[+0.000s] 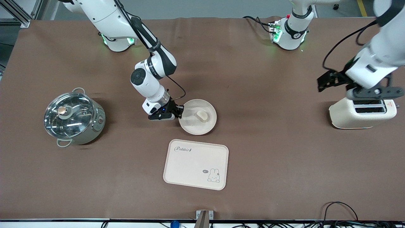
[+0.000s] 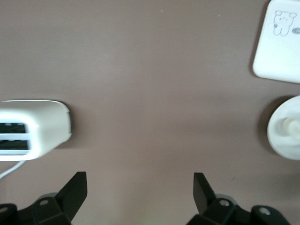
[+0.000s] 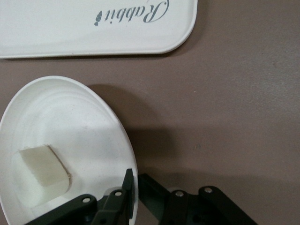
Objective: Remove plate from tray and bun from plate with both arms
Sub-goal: 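Lower the left gripper into the plate while the right gripper releases, then grasp the white bun with the left gripper while the right arm withdraws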
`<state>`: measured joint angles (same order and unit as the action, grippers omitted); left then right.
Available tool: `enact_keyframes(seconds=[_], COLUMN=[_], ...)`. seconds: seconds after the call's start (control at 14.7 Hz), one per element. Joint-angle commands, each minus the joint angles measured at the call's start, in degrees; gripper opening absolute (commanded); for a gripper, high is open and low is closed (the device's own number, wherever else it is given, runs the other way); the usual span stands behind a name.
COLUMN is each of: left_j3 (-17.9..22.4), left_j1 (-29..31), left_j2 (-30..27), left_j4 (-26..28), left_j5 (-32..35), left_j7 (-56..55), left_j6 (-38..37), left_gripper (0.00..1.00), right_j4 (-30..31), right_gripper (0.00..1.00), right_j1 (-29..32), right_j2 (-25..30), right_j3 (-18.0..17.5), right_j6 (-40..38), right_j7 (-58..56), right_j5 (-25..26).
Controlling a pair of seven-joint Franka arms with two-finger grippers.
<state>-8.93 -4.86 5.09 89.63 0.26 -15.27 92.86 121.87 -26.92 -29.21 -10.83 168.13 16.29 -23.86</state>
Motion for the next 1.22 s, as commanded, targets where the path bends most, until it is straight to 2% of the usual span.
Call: enact_keyframes(seconds=[0.0,0.07,0.14,0.2,0.27,0.41,0.48,0.75,0.95,1.16], left_j3=[-2.0,-2.1,-2.1,-2.0,-1.9,-2.0,-1.9,-1.4,-1.4,-1.4], left_j1=[-4.3,-6.5,-8.7,-11.0,-13.1,-16.0,-18.0,-26.3,-30.2,-32.4], left_j2=[6.5,8.8,11.1,13.6,16.1,20.5,23.2,33.6,39.6,42.4], left_j4=[-1.0,-1.0,-1.0,-1.1,-1.2,-2.2,-3.3,-9.1,-11.0,-10.8], left_j5=[0.2,0.3,0.3,0.3,0.3,0.3,0.3,3.4,3.8,4.0], left_j7=[-10.1,-13.7,-17.1,-21.0,-24.6,-30.5,-33.4,-53.3,-62.9,-68.3], left_j6=[6.0,9.0,11.8,14.2,16.6,21.9,23.3,28.8,35.2,36.2], left_gripper=[1.0,1.0,1.0,1.0,1.0,1.0,1.0,1.0,1.0,0.98], right_j4=[0.7,0.7,0.7,0.7,0.7,0.7,0.1,-5.7,-8.9,-12.6], right_gripper=[0.02,0.13,0.43,0.64,0.79,0.97,1.0,1.0,1.0,1.0], right_j1=[-0.9,-0.9,-0.9,-0.9,-1.0,-1.7,-1.3,3.7,9.5,15.7], right_j2=[-1.3,-1.6,-1.6,-1.4,-0.7,2.6,4.2,9.5,13.3,18.1], right_j3=[-0.3,-0.3,-0.5,-0.5,-0.5,-0.5,-0.3,0.8,1.9,1.8], right_j6=[4.1,4.5,4.5,4.3,4.1,2.4,-1.4,-20.2,-32.5,-42.8], right_j7=[-1.1,-0.9,-0.5,-0.1,0.8,3.9,4.2,3.3,0.2,0.1], right_j5=[-1.2,-1.2,-1.2,-1.4,-2.0,-2.2,-2.2,-0.6,4.4,13.1])
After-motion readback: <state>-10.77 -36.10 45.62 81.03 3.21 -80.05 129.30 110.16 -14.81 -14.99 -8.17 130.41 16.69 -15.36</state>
